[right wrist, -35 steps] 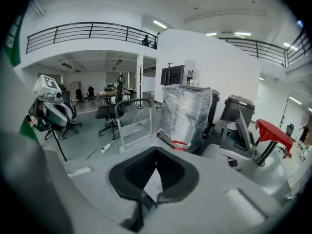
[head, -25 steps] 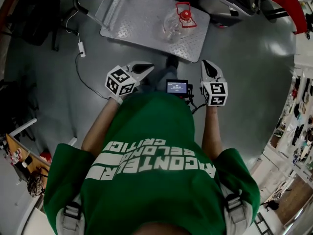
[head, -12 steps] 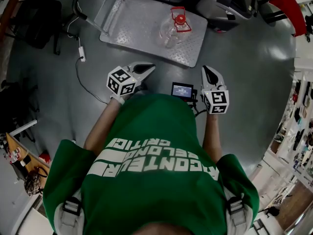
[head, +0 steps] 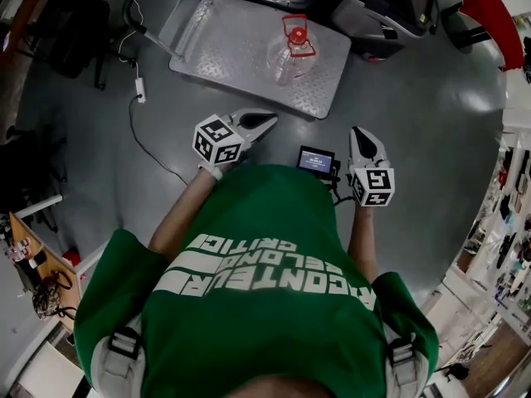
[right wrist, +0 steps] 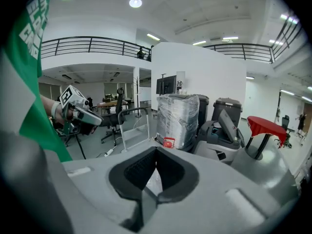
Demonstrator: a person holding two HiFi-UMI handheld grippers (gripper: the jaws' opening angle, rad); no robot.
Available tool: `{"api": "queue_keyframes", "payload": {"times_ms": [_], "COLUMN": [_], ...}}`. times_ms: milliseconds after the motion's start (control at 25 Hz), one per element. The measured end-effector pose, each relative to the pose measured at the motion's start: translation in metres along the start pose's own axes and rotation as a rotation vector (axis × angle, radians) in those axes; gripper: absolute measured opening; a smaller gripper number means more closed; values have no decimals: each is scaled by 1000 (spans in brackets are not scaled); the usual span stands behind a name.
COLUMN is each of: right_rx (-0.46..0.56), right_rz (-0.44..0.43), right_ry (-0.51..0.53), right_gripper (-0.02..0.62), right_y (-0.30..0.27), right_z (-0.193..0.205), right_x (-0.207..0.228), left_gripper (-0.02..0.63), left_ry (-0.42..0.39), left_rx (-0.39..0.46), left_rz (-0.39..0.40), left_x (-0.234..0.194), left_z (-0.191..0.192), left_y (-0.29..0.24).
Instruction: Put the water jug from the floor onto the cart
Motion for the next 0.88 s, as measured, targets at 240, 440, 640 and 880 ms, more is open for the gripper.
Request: {"api": "queue_keyframes", "payload": {"times_ms": [240, 440, 640, 880], "right_rx": [-6, -20, -24, -23], "right_rz": [-47, -67, -67, -65], "right_ry": [22, 34, 35, 33], "right_gripper": [-6, -6, -6, -6], "right_y": [12, 20, 26, 25], "right_z": [11, 21, 24, 22], "right_x": [2, 0, 0, 0], "left_gripper": [15, 15, 15, 15], "left_ry": [17, 24, 31, 29], "left_rx": [-14, -14, -14, -16], "left_rz": [-12, -21, -23, -25], "left_x": [15, 25, 33, 31], "left_z": [14, 23, 30, 26], "left_y": [-13, -16, -18, -17]}}
Point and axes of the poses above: the fingertips, and each gripper's own axes: y backward along the fingers, x to its right, z out of its underside, the point moved 2 cm from there along y, backward along the fingers, and after that the axes turned 3 degrees about z, right-handed, at the moved point
